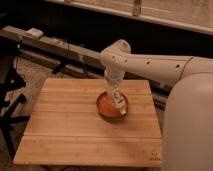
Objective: Place the bottle in the ceramic bowl
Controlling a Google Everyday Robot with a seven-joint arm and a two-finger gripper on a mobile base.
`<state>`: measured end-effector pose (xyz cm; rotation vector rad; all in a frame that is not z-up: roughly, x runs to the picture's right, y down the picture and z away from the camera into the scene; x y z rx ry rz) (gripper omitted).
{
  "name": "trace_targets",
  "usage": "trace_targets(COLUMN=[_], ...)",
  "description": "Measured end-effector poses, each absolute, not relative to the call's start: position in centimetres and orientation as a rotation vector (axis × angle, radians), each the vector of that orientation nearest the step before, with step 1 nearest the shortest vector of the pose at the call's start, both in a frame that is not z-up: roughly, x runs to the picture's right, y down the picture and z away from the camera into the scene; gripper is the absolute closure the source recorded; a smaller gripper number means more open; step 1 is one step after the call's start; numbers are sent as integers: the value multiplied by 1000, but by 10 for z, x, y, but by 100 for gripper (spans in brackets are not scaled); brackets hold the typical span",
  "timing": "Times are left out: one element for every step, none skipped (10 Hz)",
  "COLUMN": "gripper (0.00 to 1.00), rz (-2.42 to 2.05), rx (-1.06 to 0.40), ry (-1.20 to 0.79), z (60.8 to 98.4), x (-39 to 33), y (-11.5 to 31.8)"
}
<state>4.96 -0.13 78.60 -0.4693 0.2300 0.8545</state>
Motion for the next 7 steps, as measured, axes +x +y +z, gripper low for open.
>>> trace_targets(gripper=[84, 76, 66, 54, 44, 35, 31], rz=[854, 856, 859, 860, 857, 858, 860], rx=[-469, -470, -474, -482, -486, -487, -486], ry=[223, 218, 211, 207, 202, 193, 189], z=[789, 795, 803, 814, 819, 821, 821], x=[48, 46, 42, 38, 33, 29, 28], y=[0, 3, 9, 19, 24, 26, 26])
